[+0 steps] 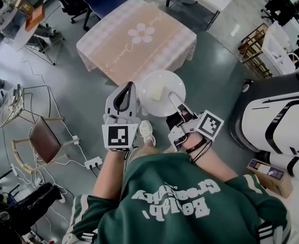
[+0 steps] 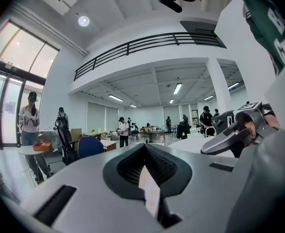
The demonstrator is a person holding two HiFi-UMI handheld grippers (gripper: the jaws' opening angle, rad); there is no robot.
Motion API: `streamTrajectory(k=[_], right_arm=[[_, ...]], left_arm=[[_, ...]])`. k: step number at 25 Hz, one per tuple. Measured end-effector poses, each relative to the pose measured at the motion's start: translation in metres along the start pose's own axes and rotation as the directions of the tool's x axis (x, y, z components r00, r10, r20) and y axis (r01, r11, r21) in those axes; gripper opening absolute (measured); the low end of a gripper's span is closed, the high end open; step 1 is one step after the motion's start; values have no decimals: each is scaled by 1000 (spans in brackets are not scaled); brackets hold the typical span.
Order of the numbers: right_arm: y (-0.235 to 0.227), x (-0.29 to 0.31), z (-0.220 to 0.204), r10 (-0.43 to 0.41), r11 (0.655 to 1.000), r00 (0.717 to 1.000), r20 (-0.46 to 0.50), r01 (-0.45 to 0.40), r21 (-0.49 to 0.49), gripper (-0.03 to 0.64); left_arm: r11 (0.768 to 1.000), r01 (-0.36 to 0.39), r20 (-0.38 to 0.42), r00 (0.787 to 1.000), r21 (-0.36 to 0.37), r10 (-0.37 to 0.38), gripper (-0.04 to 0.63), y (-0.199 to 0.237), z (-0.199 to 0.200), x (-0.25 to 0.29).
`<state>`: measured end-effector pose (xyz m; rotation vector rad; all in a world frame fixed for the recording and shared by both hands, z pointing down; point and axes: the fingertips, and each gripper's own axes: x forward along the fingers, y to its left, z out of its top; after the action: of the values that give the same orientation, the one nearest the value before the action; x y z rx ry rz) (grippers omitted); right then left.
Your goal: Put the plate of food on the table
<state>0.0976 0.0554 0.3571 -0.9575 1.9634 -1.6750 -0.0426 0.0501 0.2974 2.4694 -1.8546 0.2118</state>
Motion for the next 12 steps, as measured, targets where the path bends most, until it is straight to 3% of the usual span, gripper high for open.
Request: streamTrajectory(k=[12], right_arm=[[4,56,9,-12,1000,999,34,12,3,31]], left_arm=[[999,32,-13,999,10,-32,9,45,0,38]])
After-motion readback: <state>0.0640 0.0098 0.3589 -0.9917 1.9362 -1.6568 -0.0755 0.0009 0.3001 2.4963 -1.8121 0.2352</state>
